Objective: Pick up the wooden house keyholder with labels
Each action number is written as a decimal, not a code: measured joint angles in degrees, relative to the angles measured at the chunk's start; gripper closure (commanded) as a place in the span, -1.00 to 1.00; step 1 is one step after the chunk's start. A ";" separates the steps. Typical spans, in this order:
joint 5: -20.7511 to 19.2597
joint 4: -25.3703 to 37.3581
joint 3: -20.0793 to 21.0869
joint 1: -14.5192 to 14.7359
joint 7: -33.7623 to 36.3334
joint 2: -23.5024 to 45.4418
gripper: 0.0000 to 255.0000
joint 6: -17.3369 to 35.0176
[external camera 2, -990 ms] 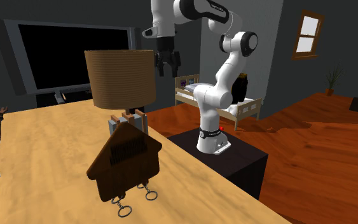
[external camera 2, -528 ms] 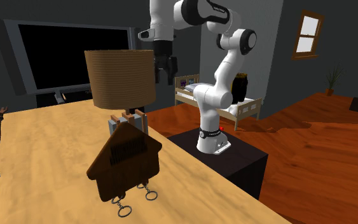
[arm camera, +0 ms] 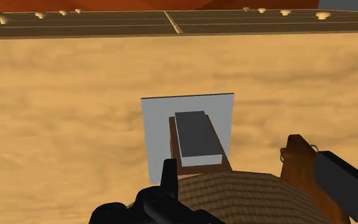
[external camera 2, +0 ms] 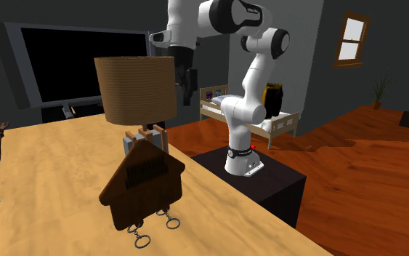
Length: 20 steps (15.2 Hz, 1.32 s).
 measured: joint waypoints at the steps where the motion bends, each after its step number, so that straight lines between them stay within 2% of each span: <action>1: -0.08 0.66 0.95 0.01 0.96 1.47 -1.00 1.50; 8: -2.72 8.86 7.55 -0.22 8.40 12.17 -1.00 10.68; 12: -6.47 14.28 11.05 -0.54 13.24 18.72 -1.00 14.89; 17: -14.36 24.18 15.08 -0.23 20.65 29.03 -1.00 18.03; 20: -15.71 23.45 15.50 0.04 22.06 30.11 -1.00 20.23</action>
